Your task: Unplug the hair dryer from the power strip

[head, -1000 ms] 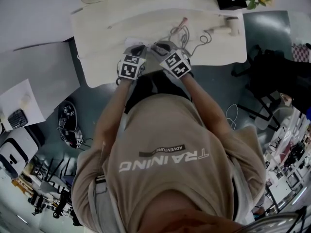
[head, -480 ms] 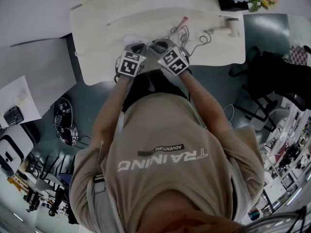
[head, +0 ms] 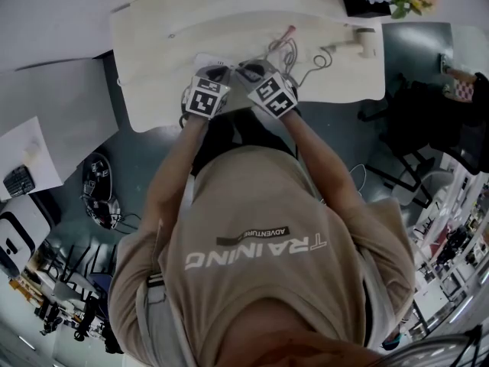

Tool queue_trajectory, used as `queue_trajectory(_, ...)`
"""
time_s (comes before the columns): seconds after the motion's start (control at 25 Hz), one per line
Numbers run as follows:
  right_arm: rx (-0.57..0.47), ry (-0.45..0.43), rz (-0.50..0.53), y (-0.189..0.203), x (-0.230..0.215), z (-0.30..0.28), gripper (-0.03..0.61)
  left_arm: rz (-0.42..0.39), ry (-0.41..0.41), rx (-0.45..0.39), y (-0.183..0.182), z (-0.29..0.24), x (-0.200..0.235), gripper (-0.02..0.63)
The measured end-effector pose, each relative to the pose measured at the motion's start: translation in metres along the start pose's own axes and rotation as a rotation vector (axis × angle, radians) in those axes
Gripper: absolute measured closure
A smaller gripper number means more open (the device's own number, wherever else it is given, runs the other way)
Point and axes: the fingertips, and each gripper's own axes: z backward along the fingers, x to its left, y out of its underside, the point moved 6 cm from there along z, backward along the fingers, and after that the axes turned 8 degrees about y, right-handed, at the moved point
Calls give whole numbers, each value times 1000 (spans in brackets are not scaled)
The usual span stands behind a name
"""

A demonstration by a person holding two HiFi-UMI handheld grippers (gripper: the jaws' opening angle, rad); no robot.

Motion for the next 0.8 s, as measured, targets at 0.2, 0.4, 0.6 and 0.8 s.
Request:
queue_trajectory(0.2, -70, 11, -63, -10, -3, 8, 517, -7, 1, 3, 0, 2, 0, 612)
queue_trajectory(0.4, -62, 16, 15, -30, -7, 10, 517, -6, -4, -2, 1, 3, 1, 612)
queue_trajectory(0.6, -99, 14, -18, -42, -13, 27, 516, 14, 10, -7, 1, 4, 1, 612)
queue_trajectory(0.8, -146, 12, -45, -51, -16, 49, 515, 1, 1, -3, 2, 5, 0, 612)
